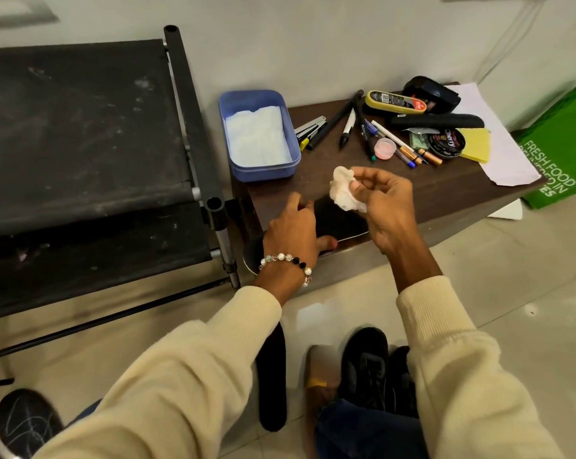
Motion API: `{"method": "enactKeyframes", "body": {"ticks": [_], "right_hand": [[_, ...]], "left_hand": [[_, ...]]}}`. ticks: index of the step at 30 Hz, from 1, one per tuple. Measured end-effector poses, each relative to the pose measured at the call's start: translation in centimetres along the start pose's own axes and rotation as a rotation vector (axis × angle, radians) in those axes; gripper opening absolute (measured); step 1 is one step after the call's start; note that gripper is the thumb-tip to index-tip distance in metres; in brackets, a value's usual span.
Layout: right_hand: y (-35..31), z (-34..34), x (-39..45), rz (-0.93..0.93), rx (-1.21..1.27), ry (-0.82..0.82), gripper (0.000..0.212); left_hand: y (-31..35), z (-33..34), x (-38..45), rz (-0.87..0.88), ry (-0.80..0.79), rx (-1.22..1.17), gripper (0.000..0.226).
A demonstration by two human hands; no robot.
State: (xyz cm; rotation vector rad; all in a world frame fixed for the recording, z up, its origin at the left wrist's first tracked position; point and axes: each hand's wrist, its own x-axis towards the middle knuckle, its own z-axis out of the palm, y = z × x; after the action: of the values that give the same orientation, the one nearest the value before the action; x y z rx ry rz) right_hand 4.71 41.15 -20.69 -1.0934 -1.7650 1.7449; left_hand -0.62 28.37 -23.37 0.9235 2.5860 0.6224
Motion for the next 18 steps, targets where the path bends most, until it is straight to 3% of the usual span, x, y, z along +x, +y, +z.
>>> {"method": "enactKeyframes", "body": {"ticks": [2,4,7,10,12,15,18], "right_hand": [[-0.1,-0.3,0.1,0.027,-0.046,-0.029,0.023],[0.4,-0.8,0.8,-0.038,-0.394,-0.003,0.022],[0.9,-1.5,2.1,-0.150,-0.827,0.154,0.026],[0.5,-2.0,2.0,-0.317,-0.952,0.300,0.029],[0.1,-2.0,1.2,-0.490,-0.985,0.257,0.026],[-0.2,-1.6,0.5,-0.684,-1.084,0.046,0.024],[1.0,-1.3,1.2,-0.564,-1.275,-0.076,0.039]], "left_hand": [[0.0,-0.1,0.0,0.010,-0.003,-0.006,0.067],[0.0,-0.1,0.0,0.011,-0.006,0.000,0.067],[0.0,-0.1,0.0,0.004,-0.003,-0.005,0.069],[0.0,0.0,0.1,-0.001,-0.004,-0.008,0.069],[0.0,0.0,0.1,-0.007,-0.013,-0.009,0.068],[0.0,-0.1,0.1,-0.006,-0.010,-0.013,0.064],[0.1,-0.1,0.0,-0.007,-0.004,-0.015,0.063]]}}
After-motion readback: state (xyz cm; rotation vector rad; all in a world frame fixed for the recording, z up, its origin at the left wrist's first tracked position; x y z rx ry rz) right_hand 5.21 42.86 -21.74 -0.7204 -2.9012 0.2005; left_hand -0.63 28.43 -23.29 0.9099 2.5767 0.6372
